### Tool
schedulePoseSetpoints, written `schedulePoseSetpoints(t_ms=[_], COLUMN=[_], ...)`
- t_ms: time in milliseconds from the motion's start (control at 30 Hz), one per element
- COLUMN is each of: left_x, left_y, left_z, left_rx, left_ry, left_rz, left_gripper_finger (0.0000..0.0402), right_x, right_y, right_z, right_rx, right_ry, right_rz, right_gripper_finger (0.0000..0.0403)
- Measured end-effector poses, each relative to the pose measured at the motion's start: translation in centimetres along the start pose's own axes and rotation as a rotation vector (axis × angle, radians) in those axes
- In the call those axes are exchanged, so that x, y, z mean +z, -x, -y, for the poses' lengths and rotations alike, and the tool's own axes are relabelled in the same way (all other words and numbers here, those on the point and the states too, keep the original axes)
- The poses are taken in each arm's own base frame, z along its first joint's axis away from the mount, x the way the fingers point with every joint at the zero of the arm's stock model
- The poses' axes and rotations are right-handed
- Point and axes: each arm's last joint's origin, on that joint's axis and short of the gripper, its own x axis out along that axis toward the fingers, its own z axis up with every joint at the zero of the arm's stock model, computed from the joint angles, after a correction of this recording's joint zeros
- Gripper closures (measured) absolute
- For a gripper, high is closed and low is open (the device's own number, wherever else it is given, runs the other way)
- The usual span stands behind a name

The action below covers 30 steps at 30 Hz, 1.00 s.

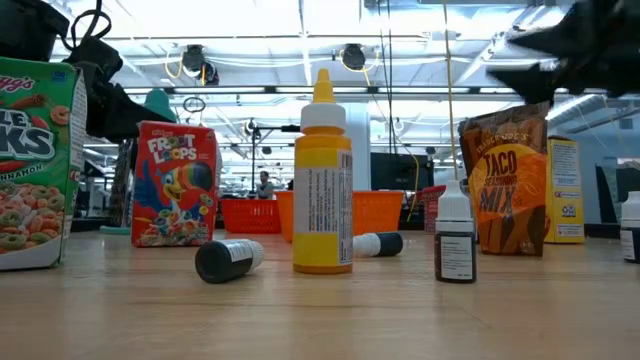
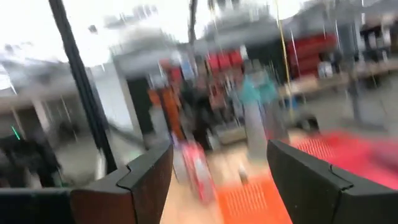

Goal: Pick & Place Kitchen Items
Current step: Put the yellow cereal box into the pink bin

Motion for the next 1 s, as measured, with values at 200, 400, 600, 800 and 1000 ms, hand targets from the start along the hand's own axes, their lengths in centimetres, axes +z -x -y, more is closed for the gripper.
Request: schedulePoseSetpoints(t_ms=[200, 400, 600, 800, 1000], left_x=[0.1, 0.1, 0.1, 0.1, 0.1], left_y=[0.0, 0.0, 0.0, 0.0, 0.0], left_z=[0.0, -0.1, -0.3, -0.3, -0.3], left_rx=[0.002, 0.045, 0.12, 0.12, 0.12], left_ry=[0.002, 0.001, 0.002, 0.003, 0.009], left_rz=[0.008, 0.01, 0.011, 0.011, 0.013], left_gripper_finger=[0.035, 0.035, 0.035, 0.035, 0.035], right_x=[2.7, 5.1, 7.0, 8.7, 9.2], right_y=[-1.4, -3.1, -4.8, -5.9, -5.9], right_z=[-0.9, -2.5, -4.7, -6.5, -7.4], right_rx=[-0.134, -0.24, -0.303, -0.419, -0.587], right_ry=[0.014, 0.061, 0.055, 0.055, -0.03], right_rz=[-0.129, -0.301, -0.481, -0.592, -0.778], right_gripper_finger=[0.0151, 0.0151, 0.0151, 0.0151, 0.0153])
